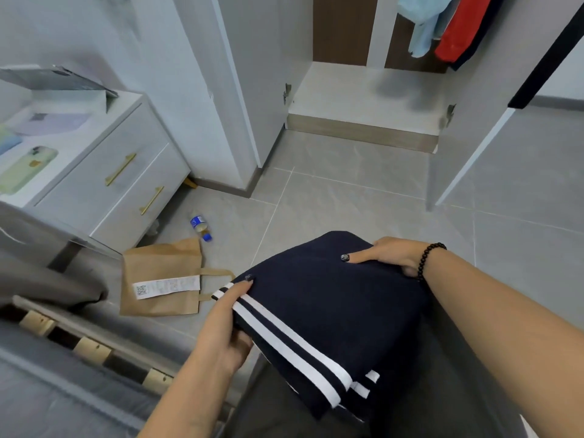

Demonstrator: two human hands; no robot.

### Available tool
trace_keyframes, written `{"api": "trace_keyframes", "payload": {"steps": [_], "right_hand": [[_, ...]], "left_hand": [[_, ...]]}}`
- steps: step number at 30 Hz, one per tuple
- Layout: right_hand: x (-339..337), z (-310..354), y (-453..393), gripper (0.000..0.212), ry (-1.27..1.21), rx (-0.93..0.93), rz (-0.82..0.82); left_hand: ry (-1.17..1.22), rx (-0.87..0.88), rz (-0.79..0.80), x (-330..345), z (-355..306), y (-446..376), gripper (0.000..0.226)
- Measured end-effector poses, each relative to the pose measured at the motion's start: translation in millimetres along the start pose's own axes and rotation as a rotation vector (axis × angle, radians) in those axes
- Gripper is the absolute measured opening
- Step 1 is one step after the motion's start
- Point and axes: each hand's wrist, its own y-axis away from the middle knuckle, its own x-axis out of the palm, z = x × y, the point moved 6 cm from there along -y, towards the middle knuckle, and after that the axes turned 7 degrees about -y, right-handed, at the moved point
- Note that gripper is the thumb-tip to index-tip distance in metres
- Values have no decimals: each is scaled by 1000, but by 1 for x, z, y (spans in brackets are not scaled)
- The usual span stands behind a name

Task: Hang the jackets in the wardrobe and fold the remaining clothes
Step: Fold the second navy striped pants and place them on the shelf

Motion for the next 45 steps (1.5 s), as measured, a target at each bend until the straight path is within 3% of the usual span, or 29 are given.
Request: {"api": "trace_keyframes", "payload": {"steps": [8, 12, 15, 17, 20, 22, 25, 28, 33, 37, 45], "right_hand": [[-19, -23, -39, 48, -560, -8, 256], [-33, -18, -54, 54, -687, 39, 339], [-45, -18, -58, 60, -762, 116, 324], [-54, -14, -51, 61, -779, 144, 279], [-69, -1, -20, 59, -833, 149, 191], [-85, 15, 10, 55, -927, 139, 136], [-115, 52, 64, 54, -1020, 78, 78], [-147, 92, 124, 55, -1045, 14, 45], [-200, 152, 222, 37, -1080, -115, -12], [-243, 206, 294, 32, -1080, -283, -73], [-323, 309, 431, 52, -820, -738, -264]], "left_hand": [[70, -129, 13, 32, 20, -23, 33], [-56, -161, 3, 56, 7, -37, 31], [-242, -173, -76, 74, -7, -47, 16], [-344, -116, -48, 88, -23, -42, 12], [-320, -138, -132, 110, -45, -27, 17], [-261, -120, -105, 132, -62, -7, 28], [-214, -119, 18, 174, -95, 31, 51], [-220, -97, 113, 216, -137, 76, 58], [-279, 33, 263, 282, -211, 146, 67], [-289, 221, 386, 336, -268, 195, 70], [-311, 544, 526, 418, -363, 276, 55]]}}
